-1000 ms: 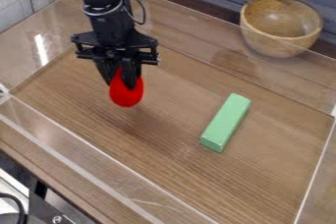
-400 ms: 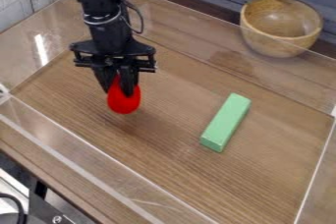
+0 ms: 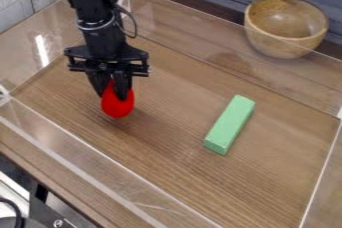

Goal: Move the red object to the left side of the table

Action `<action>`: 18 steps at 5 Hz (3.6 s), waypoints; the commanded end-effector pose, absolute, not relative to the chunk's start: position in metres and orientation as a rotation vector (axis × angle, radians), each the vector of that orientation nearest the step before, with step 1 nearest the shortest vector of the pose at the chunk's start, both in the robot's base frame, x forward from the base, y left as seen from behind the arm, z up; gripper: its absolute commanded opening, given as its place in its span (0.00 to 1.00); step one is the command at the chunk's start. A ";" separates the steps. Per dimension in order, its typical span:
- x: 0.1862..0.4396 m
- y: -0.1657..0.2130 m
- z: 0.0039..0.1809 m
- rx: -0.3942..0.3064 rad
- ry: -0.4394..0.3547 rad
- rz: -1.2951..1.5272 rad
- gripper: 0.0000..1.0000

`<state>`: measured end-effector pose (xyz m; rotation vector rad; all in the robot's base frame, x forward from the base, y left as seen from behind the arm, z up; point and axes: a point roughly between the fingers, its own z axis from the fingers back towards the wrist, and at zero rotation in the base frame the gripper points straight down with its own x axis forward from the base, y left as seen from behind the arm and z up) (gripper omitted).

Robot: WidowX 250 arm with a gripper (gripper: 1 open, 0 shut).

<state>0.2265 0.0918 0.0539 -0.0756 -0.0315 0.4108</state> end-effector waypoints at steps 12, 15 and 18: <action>0.226 0.120 0.045 -0.012 -0.021 0.431 0.00; 0.225 0.121 0.044 -0.005 -0.007 0.430 0.00; 0.225 0.121 0.042 0.001 0.007 0.429 0.00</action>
